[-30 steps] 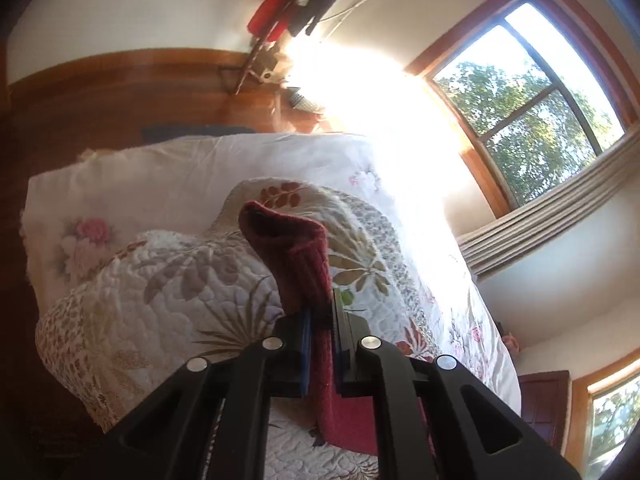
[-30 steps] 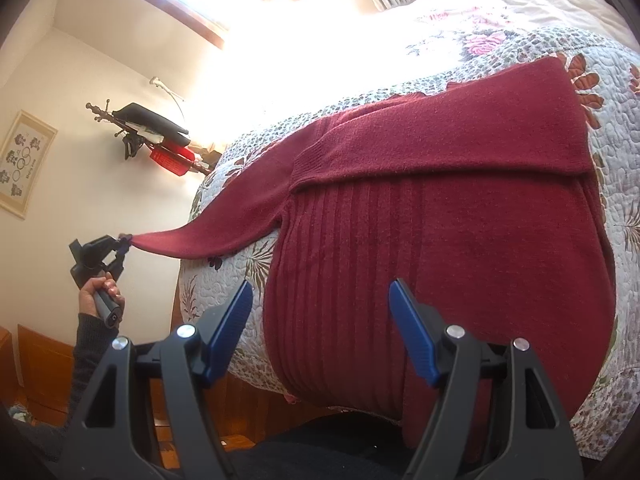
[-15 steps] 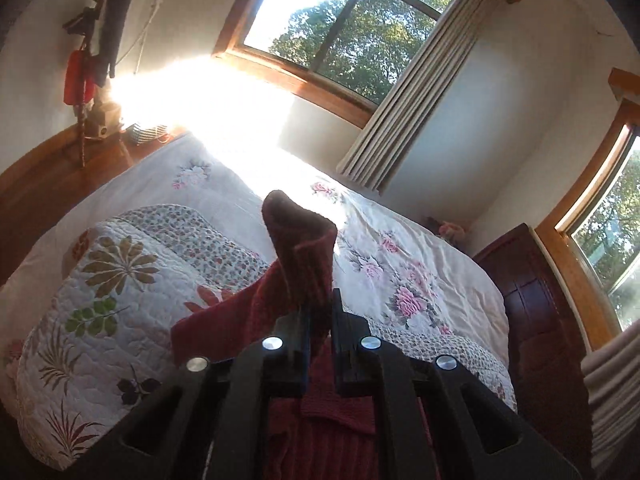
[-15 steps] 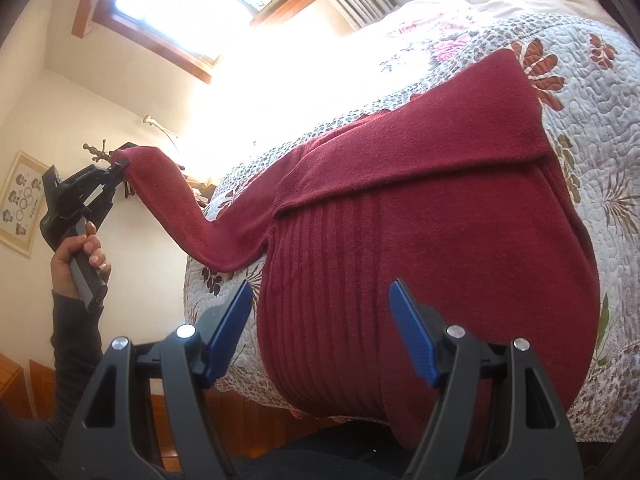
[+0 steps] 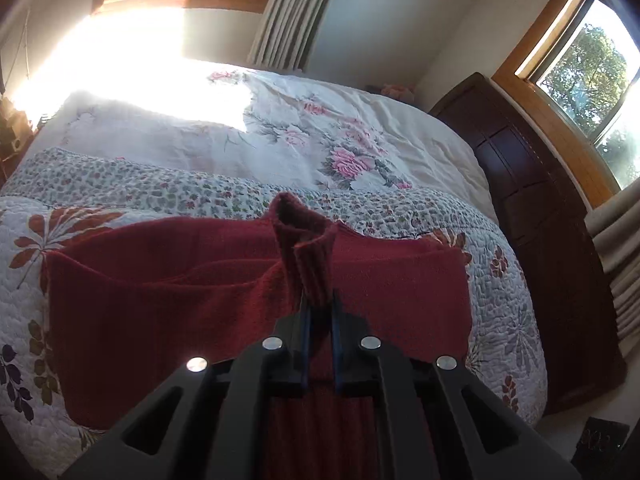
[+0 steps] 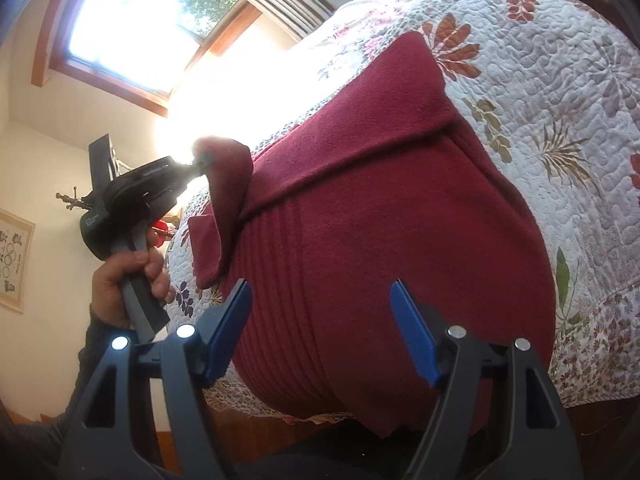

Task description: Fold small clothes

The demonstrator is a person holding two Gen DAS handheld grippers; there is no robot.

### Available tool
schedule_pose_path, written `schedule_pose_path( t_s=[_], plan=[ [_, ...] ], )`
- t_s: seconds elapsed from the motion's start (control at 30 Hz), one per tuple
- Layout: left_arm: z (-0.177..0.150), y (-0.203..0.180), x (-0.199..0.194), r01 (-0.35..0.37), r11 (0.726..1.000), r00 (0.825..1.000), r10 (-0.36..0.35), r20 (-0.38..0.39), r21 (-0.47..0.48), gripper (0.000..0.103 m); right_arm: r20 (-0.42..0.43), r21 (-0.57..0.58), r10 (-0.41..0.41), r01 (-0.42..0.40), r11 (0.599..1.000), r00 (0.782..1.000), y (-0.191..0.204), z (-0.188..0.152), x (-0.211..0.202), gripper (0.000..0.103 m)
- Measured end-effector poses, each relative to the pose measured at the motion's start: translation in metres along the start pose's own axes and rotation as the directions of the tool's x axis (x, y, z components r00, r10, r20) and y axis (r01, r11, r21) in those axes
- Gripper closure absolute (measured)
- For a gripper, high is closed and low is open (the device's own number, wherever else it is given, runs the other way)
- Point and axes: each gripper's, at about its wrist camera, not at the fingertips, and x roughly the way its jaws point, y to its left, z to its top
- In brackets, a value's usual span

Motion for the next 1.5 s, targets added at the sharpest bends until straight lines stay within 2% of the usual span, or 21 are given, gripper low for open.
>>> schedule_pose_path(
  t_s=[0.13,0.2,0.23,0.27,0.33,0.43,0.53,0.57,0.6,0.67,0.77,0.83,0.93,1.0,1.1,1.17,1.23,1.27,1.3,1.37,1.5],
  plan=[
    [-0.024,-0.008,0.035,0.015,0.998,0.996,-0.009,-0.088,0.066,0.094,0.002,-0.012,-0.024,0.024,1.0,1.0,-0.002,-0.002,-0.006,0.031],
    [-0.032,-0.011,0.039,0.04,0.996,0.994,-0.032,-0.105,0.082,0.087,0.005,-0.024,-0.03,0.03,0.999,1.0,-0.001,0.004,-0.01,0.031],
    [-0.034,-0.009,0.035,0.051,0.996,0.994,-0.043,-0.099,0.076,0.076,0.006,-0.028,-0.028,0.028,0.999,1.0,-0.001,0.01,-0.012,0.03],
    [-0.035,-0.006,0.03,0.054,0.996,0.995,-0.048,-0.087,0.066,0.056,0.005,-0.031,-0.019,0.019,0.999,1.0,0.0,0.016,-0.013,0.026],
    [-0.038,0.005,0.013,0.06,0.997,0.997,-0.058,-0.046,0.041,0.04,-0.02,-0.033,0.03,-0.031,0.999,0.999,0.001,0.036,-0.008,0.017],
    [-0.043,0.03,-0.013,0.074,0.997,0.997,-0.075,-0.024,-0.035,0.034,-0.085,-0.029,0.128,-0.13,0.991,0.988,0.007,0.071,0.017,0.014],
    [-0.062,0.061,-0.045,0.074,0.989,0.997,-0.074,0.001,-0.132,0.033,-0.148,-0.029,0.171,-0.177,0.984,0.974,0.014,0.106,0.059,0.019],
    [-0.069,0.072,-0.056,0.071,0.984,0.998,-0.07,0.011,-0.166,0.033,-0.175,-0.007,0.195,-0.199,0.98,0.965,0.013,0.117,0.076,0.028],
    [-0.078,0.08,-0.067,0.062,0.979,0.998,-0.059,0.02,-0.196,0.033,-0.205,0.014,0.212,-0.214,0.977,0.956,0.013,0.128,0.093,0.032],
    [-0.096,0.097,-0.091,0.041,0.966,0.999,-0.033,0.034,-0.257,0.032,-0.243,0.016,0.176,-0.178,0.984,0.954,0.013,0.146,0.123,0.04],
    [-0.126,0.122,-0.123,0.019,0.939,0.998,0.005,0.069,-0.344,0.026,-0.289,0.027,0.182,-0.181,0.983,0.94,0.015,0.163,0.157,0.041],
    [-0.145,0.139,-0.136,-0.006,0.911,0.997,0.039,0.07,-0.412,0.026,-0.316,0.036,0.171,-0.168,0.985,0.933,0.014,0.17,0.175,0.041],
    [-0.166,0.163,-0.143,-0.014,0.859,0.997,0.049,0.056,-0.512,0.026,-0.341,0.048,0.169,-0.163,0.986,0.925,0.016,0.172,0.19,0.041],
    [-0.176,0.172,-0.144,-0.035,0.836,0.996,0.072,0.047,-0.547,0.026,-0.361,0.033,0.169,-0.169,0.985,0.917,0.021,0.17,0.197,0.044],
    [-0.185,0.178,-0.145,-0.025,0.805,0.997,0.067,0.049,-0.592,0.026,-0.39,0.014,0.156,-0.164,0.986,0.908,0.029,0.167,0.211,0.046],
    [-0.185,0.178,-0.143,-0.022,0.802,0.997,0.064,0.05,-0.597,0.026,-0.399,0.012,0.156,-0.165,0.986,0.904,0.034,0.166,0.216,0.049],
    [-0.183,0.175,-0.141,-0.025,0.807,0.997,0.063,0.045,-0.59,0.026,-0.409,0.003,0.145,-0.157,0.988,0.901,0.039,0.166,0.221,0.059],
    [-0.181,0.174,-0.139,-0.024,0.808,0.997,0.061,0.044,-0.589,0.026,-0.414,-0.005,0.136,-0.152,0.988,0.9,0.041,0.166,0.224,0.073],
    [-0.179,0.172,-0.138,-0.022,0.809,0.997,0.057,0.041,-0.587,0.026,-0.42,-0.011,0.13,-0.148,0.989,0.898,0.044,0.167,0.226,0.095],
    [-0.176,0.168,-0.135,-0.023,0.817,0.998,0.052,0.034,-0.576,0.026,-0.418,-0.018,0.13,-0.151,0.988,0.899,0.051,0.17,0.229,0.096],
    [-0.169,0.16,-0.128,-0.024,0.831,0.999,0.042,0.021,-0.556,0.026,-0.368,-0.073,0.139,-0.178,0.981,0.919,0.076,0.184,0.208,0.097]
  ],
)
